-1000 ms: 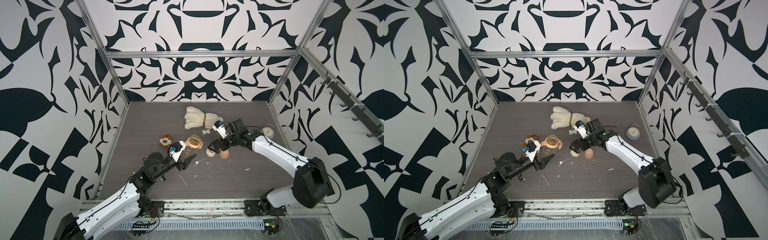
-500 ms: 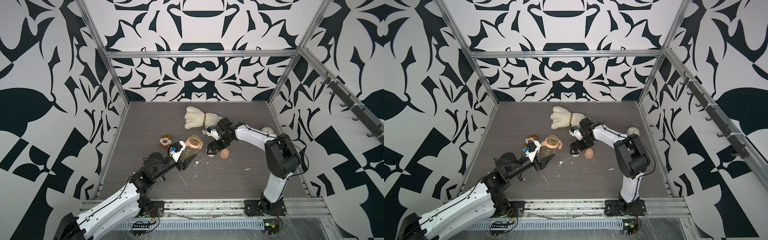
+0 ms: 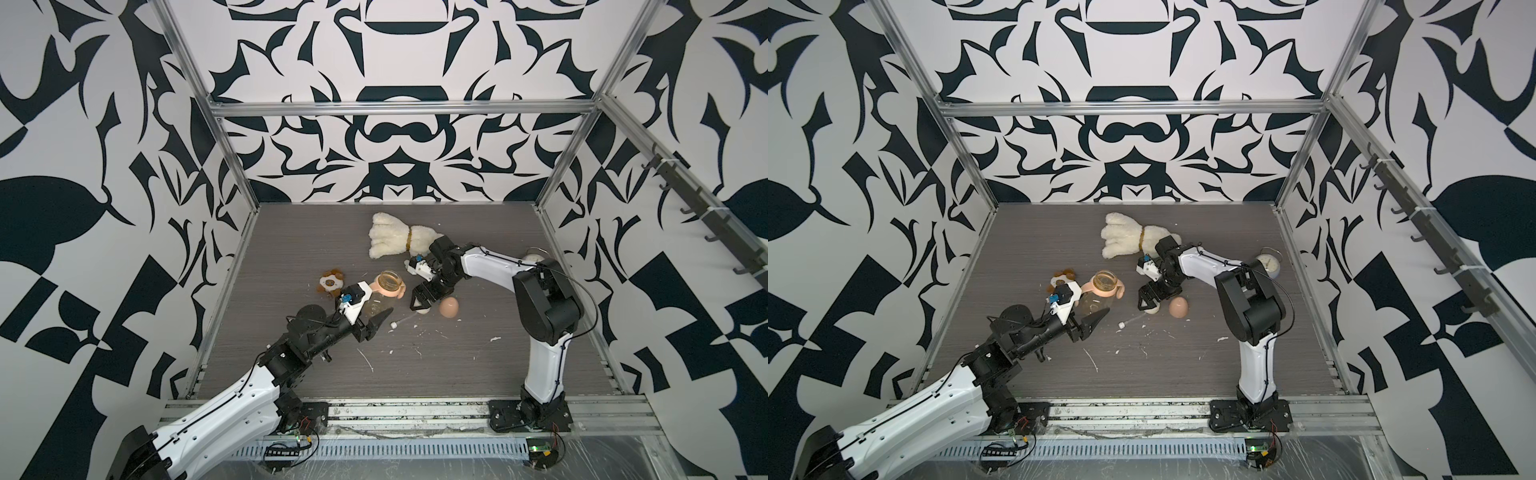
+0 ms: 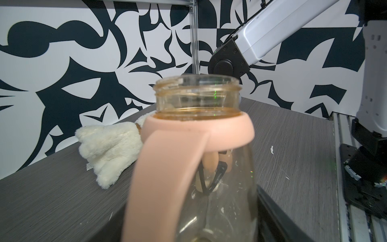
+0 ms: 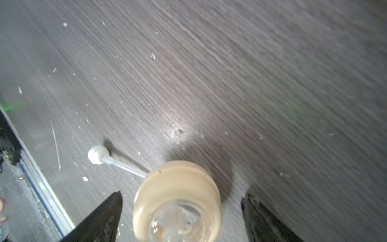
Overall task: Assemble the baby bottles
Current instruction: Pick up the nipple from the center of the board.
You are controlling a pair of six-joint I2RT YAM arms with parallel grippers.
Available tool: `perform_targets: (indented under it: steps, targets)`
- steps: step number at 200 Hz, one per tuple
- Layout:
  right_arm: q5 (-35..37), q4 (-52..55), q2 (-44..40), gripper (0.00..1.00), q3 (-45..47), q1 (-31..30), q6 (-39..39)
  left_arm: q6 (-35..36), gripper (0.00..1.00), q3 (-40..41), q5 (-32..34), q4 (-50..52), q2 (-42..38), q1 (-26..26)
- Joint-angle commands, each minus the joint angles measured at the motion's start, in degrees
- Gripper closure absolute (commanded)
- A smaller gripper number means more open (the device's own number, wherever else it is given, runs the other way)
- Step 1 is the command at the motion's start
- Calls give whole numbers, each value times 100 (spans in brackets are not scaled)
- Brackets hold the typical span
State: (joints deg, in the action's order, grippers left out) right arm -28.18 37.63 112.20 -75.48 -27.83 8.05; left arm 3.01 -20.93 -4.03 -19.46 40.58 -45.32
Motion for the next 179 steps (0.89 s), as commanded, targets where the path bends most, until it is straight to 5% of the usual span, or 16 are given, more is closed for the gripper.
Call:
perform_targets:
  steps: [1,101,179]
  targets:
    - [-120,137,16,15,-166,-6,65,33,88,106,20,-178,-49,24]
    - [67,271,63,62,-217,-227,181,33,87,106,68,-146,-44,23]
    - [-337,383,-1261,69,-119,-192,203,60,87,98,69,-165,41,24]
